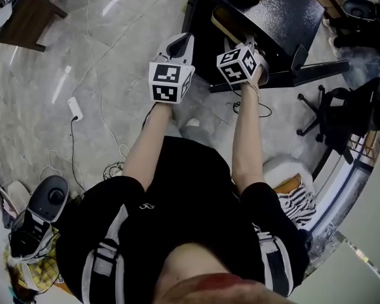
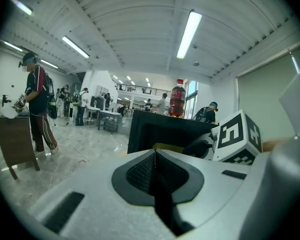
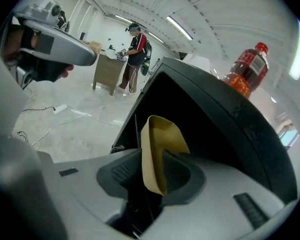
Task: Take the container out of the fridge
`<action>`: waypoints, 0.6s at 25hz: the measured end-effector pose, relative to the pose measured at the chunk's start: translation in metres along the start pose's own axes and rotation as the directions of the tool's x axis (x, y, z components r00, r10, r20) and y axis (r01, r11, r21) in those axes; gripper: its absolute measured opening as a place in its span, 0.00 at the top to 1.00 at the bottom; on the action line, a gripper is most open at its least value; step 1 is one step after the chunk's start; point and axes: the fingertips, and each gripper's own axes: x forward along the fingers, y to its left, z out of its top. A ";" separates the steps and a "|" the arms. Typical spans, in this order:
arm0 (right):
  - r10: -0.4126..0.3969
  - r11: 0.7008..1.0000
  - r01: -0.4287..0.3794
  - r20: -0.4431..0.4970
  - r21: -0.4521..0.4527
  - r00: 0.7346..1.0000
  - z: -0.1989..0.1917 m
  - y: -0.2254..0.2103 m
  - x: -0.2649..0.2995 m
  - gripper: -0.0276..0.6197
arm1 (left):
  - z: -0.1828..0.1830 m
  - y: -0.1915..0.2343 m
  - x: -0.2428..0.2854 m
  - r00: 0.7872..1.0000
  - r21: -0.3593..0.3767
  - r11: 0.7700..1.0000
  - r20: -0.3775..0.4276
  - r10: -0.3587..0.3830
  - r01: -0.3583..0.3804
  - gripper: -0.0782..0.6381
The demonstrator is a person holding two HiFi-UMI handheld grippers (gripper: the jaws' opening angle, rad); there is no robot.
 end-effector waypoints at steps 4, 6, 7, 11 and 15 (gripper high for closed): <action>0.018 0.999 -0.018 -0.031 -0.029 0.999 -0.002 0.002 0.009 0.79 | 0.007 0.010 -0.005 1.000 -0.001 1.000 0.008 0.008 -0.008 0.88; 0.029 0.998 -0.031 -0.048 -0.046 0.998 -0.003 0.006 0.013 0.79 | 0.009 0.015 -0.008 1.000 -0.003 1.000 0.011 0.008 -0.008 0.88; 0.034 0.998 -0.037 -0.058 -0.054 0.998 -0.004 0.008 0.014 0.80 | 0.010 0.015 -0.008 1.000 -0.005 1.000 0.011 0.007 -0.007 0.88; 0.032 0.996 -0.039 -0.085 -0.083 0.996 -0.008 0.011 0.022 0.86 | 0.011 0.019 -0.001 1.000 -0.005 1.000 0.013 -0.004 0.004 0.88; 0.056 0.993 -0.065 -0.092 -0.099 0.994 -0.009 0.019 0.019 0.93 | 0.010 0.015 -0.001 1.000 0.002 1.000 0.008 -0.013 0.013 0.88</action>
